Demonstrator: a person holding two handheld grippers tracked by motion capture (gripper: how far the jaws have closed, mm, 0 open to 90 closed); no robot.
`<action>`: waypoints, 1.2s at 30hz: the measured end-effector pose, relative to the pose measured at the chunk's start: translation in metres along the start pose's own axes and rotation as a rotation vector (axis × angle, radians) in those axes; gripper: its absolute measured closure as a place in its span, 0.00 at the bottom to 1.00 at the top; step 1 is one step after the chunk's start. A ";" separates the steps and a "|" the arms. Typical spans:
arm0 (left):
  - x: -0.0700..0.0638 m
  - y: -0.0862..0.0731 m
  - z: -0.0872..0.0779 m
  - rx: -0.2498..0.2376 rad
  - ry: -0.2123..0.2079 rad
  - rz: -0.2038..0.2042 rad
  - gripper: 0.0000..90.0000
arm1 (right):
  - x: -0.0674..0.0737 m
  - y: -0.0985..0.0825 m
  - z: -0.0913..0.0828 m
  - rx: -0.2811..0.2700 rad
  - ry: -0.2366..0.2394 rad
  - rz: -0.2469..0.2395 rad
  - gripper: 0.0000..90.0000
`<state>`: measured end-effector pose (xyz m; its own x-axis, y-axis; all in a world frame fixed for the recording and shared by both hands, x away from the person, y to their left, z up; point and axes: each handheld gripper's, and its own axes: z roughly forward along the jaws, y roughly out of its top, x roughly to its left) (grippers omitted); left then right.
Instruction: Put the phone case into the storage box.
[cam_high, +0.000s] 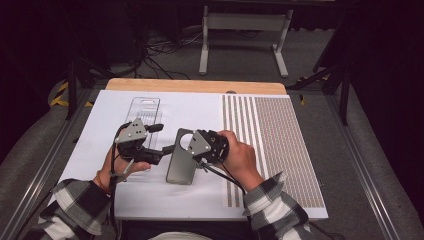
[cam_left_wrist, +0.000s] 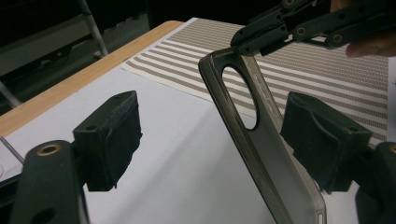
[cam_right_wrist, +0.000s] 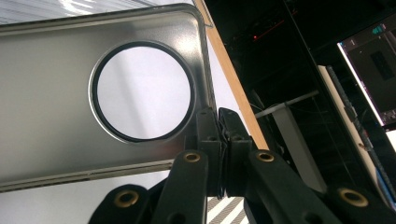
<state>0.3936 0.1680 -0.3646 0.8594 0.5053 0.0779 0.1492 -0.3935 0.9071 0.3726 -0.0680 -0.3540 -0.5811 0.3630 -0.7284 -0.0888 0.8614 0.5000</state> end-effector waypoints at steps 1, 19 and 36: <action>0.000 0.001 0.001 0.004 -0.008 -0.002 0.27 | 0.001 0.001 0.000 -0.001 -0.005 -0.005 0.99; 0.003 0.002 0.005 0.043 -0.035 -0.002 0.58 | 0.017 0.014 -0.006 -0.029 -0.110 -0.098 0.99; 0.009 0.006 0.005 0.002 -0.075 -0.050 0.85 | 0.026 0.019 -0.009 -0.025 -0.183 -0.193 0.99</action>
<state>0.4051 0.1664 -0.3603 0.8850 0.4655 0.0016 0.1933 -0.3707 0.9084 0.3482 -0.0457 -0.3594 -0.3953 0.2527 -0.8831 -0.2054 0.9127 0.3532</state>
